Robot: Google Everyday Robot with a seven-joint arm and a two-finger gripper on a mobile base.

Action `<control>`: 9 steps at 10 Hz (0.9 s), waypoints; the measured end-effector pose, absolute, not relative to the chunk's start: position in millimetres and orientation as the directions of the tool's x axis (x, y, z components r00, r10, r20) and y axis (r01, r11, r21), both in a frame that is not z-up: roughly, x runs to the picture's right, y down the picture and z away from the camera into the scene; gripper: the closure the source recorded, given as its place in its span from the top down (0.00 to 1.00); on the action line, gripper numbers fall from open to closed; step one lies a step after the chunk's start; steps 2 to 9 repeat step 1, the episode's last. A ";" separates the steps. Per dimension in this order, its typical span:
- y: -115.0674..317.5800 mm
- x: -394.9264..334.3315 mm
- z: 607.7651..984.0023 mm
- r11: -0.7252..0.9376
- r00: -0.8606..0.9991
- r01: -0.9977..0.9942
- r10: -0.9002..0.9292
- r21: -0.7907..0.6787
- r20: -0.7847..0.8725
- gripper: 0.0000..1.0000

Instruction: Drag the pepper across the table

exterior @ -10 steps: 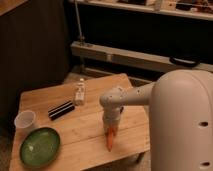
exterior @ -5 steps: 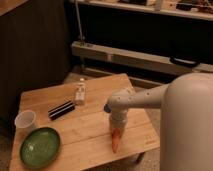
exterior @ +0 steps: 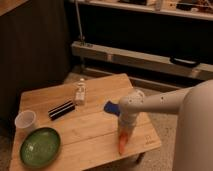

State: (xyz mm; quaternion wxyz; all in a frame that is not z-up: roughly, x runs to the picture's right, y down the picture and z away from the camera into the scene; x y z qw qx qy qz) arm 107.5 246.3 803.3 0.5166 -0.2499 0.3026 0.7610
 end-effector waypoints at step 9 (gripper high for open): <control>250.9 110.3 804.9 -0.295 -0.339 -0.937 0.625 0.189 -0.703 0.35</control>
